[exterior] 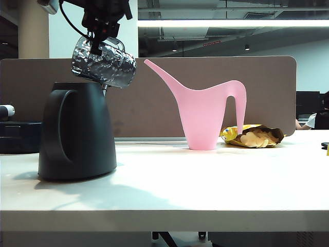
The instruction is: Pour the water from the cup into the kettle.
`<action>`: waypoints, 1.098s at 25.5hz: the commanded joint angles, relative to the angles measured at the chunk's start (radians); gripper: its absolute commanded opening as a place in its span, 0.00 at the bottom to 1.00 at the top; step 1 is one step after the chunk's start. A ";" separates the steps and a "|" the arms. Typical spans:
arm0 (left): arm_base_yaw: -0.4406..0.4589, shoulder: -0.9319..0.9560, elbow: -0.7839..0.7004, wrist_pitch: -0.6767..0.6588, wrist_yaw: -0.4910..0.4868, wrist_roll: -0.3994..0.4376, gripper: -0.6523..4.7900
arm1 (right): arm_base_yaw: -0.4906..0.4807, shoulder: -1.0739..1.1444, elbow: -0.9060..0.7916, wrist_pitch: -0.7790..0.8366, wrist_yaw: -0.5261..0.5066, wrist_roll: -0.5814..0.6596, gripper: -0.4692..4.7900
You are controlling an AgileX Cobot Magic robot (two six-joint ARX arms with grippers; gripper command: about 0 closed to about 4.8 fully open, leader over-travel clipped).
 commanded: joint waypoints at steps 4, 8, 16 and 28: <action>-0.001 0.001 0.003 0.009 -0.003 0.006 0.11 | 0.015 0.037 0.002 0.017 0.032 -0.114 0.07; -0.001 0.001 0.003 0.009 -0.003 0.006 0.11 | 0.028 0.050 0.002 0.024 0.040 -0.149 0.07; -0.002 0.001 0.003 0.009 -0.003 0.006 0.11 | 0.054 0.053 0.002 0.021 0.043 -0.217 0.07; -0.013 0.001 0.003 0.009 -0.002 0.006 0.11 | 0.060 0.053 0.002 0.014 0.068 -0.258 0.07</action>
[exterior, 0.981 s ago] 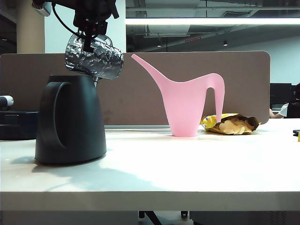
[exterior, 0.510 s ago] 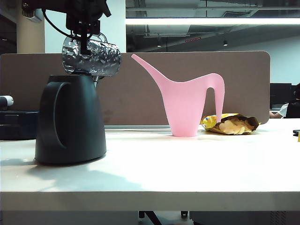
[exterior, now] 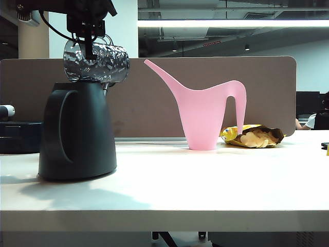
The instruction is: Pour the water from the cup into the kettle.
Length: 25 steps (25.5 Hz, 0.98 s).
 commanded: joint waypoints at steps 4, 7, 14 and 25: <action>0.000 0.001 0.003 0.009 -0.002 0.004 0.11 | 0.002 0.010 -0.006 -0.047 0.008 -0.006 0.07; 0.000 0.001 0.003 0.009 -0.002 0.004 0.11 | 0.002 0.010 -0.006 -0.048 0.008 -0.006 0.07; 0.000 0.001 0.003 0.009 -0.002 0.004 0.11 | 0.002 0.010 -0.006 -0.047 0.008 -0.014 0.07; 0.000 0.001 0.003 0.009 -0.002 0.003 0.11 | -0.002 0.006 -0.005 -0.032 0.020 -0.012 0.07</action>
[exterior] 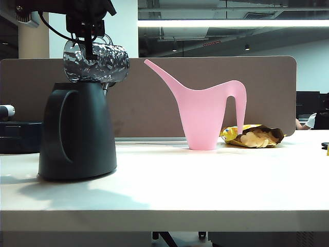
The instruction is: Pour the water from the cup into the kettle.
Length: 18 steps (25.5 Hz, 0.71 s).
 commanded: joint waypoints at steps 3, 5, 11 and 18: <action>0.000 0.001 0.003 0.009 -0.003 0.004 0.11 | -0.016 -0.005 -0.006 -0.031 0.007 0.012 0.07; 0.001 0.001 0.003 0.010 -0.003 0.005 0.11 | -0.026 -0.013 -0.005 -0.013 0.009 0.012 0.07; 0.001 0.001 0.003 0.009 -0.002 0.004 0.11 | -0.053 -0.072 -0.005 0.034 0.012 0.023 0.07; 0.001 0.001 0.003 0.009 -0.003 0.004 0.11 | -0.087 -0.132 -0.005 0.070 0.018 0.202 0.07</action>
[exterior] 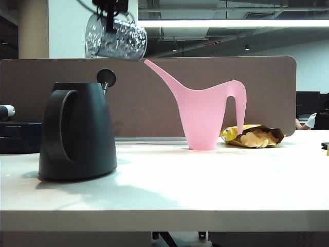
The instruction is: Pour the water from the cup into the kettle.
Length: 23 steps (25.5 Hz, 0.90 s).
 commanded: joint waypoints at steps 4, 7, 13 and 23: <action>0.001 0.001 0.003 0.009 -0.003 0.004 0.11 | -0.057 -0.071 0.004 0.008 0.012 0.293 0.07; 0.001 0.001 0.003 0.010 -0.003 0.004 0.11 | -0.100 -0.100 0.004 -0.005 0.015 0.403 0.07; 0.001 0.001 0.003 0.010 -0.003 0.000 0.11 | -0.252 -0.203 0.003 -0.244 -0.067 0.909 0.07; 0.001 0.001 0.003 0.010 -0.003 0.000 0.11 | -0.482 -0.301 -0.091 -0.447 -0.313 1.286 0.07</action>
